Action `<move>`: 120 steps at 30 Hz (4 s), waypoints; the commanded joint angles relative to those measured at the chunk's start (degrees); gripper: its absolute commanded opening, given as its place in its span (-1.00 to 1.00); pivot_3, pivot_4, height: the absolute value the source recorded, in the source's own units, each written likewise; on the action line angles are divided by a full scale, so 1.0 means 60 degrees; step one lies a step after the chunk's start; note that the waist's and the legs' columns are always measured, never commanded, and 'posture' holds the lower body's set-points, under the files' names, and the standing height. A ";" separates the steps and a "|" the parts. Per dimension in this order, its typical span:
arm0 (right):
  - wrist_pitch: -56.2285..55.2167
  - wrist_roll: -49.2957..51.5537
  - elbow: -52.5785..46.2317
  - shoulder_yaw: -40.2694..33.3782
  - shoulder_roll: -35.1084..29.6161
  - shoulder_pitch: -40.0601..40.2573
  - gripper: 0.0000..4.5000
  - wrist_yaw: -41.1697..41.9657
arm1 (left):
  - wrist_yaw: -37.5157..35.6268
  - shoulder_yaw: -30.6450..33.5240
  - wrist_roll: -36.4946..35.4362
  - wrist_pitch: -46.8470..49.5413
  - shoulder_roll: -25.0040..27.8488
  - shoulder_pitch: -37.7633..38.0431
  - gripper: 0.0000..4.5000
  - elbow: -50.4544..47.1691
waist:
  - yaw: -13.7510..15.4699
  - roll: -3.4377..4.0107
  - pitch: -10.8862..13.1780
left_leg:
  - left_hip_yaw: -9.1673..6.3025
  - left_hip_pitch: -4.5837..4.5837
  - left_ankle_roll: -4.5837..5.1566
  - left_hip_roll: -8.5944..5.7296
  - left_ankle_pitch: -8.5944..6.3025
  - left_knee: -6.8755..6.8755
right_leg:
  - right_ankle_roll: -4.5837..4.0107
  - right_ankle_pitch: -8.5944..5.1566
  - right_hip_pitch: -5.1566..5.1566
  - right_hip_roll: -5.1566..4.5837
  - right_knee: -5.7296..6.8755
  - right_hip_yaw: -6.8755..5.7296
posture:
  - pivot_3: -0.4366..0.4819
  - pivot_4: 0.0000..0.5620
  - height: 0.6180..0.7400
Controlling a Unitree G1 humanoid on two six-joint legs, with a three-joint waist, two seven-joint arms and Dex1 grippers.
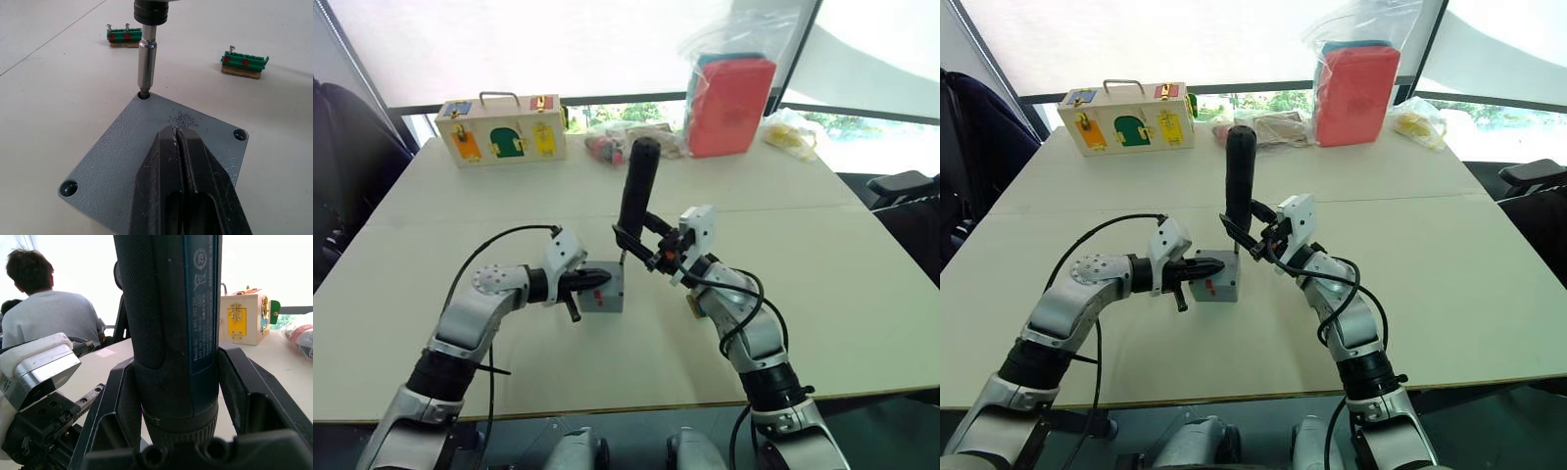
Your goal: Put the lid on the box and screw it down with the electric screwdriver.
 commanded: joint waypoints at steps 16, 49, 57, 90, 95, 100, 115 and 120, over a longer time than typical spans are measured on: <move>0.1183 -0.0194 0.0814 0.0340 -0.0173 0.0202 -0.17 0.0018 | -0.0024 -0.0428 0.0271 0.0328 0.0138 0.0493 -1.00 0.0257 | -0.0014 0.0010 0.0001 | -0.0001 0.0000 -0.0020 0.0005 -0.0012 -0.0022 | -0.0003 -0.0003 -0.0004 -0.0001 -0.0017 0.0002 | -0.05 -0.47 1.00; 0.6132 0.3380 -0.3181 -0.2373 -0.1828 -0.3118 -0.17 -0.0735 | 0.0063 -0.0211 0.0183 -0.0180 0.0072 0.0915 -1.00 0.0391 | 0.0071 0.0071 0.0183 | 0.0002 -0.0094 -0.0008 0.0004 0.0001 -0.0129 | -0.0011 0.0003 -0.0080 -0.0007 -0.0156 -0.0011 | -0.05 -0.47 1.00; 1.2328 0.5391 0.0259 -0.4535 -0.4391 -0.6547 -0.17 -0.1694 | -0.0292 0.2030 -0.3065 0.2007 0.0504 0.0266 -1.00 -0.2192 | 0.0010 0.0059 0.0354 | 0.0001 -0.0240 -0.0017 0.0005 0.0026 -0.0143 | -0.0012 0.0018 -0.0196 -0.0002 -0.0146 -0.0035 | -0.05 -0.47 1.00; 1.3961 0.4610 0.4194 0.1322 -0.8864 -0.5085 0.26 0.0431 | -0.1233 0.1184 -0.3230 0.2361 0.3093 0.0398 -1.00 -0.4215 | 0.0036 0.0069 0.0670 | -0.0004 -0.0512 0.0044 -0.0002 0.0056 0.0208 | 0.0146 0.0132 -0.0343 0.0035 0.0022 -0.0147 | -0.05 -0.47 1.00; 1.3380 0.3832 0.3715 0.1622 -0.8944 -0.4930 0.98 0.1002 | -0.1130 0.1548 -0.3091 0.2241 0.3623 0.0679 -1.00 -0.4170 | 0.0047 0.0064 0.0667 | -0.0004 -0.0507 0.0042 -0.0002 0.0057 0.0211 | 0.0146 0.0133 -0.0341 0.0037 0.0029 -0.0147 | -0.05 -0.47 1.00; 1.2888 0.3438 0.3369 0.1297 -0.9010 -0.4863 0.98 0.1655 | -0.0892 0.2277 -0.3154 0.2340 0.3780 0.0788 -1.00 -0.3749 | 0.0061 0.0059 0.0666 | -0.0005 -0.0506 0.0055 -0.0004 0.0075 0.0227 | 0.0145 0.0158 -0.0331 0.0037 0.0027 -0.0143 | -0.05 -0.47 1.00; 0.8913 0.3513 -0.3771 0.0338 -0.6956 -0.3009 0.98 0.2701 | 0.1150 0.2907 -0.2608 0.2314 0.2389 0.1589 -1.00 -0.2084 | 0.0190 -0.0012 0.0620 | -0.0001 -0.0486 0.0021 0.0010 0.0095 0.0219 | 0.0146 0.0163 -0.0324 0.0050 0.0054 -0.0120 | -0.05 -0.47 1.00; 0.7583 0.2175 -0.4158 0.1738 -0.6492 -0.1811 0.98 0.2575 | 0.1825 0.1928 -0.1816 0.2078 0.1376 0.1053 -1.00 -0.1464 | 0.0281 -0.0019 0.0629 | -0.0004 -0.0519 -0.0008 -0.0009 0.0114 0.0288 | 0.0157 0.0170 -0.0337 0.0043 0.0088 -0.0119 | -0.05 -0.47 1.00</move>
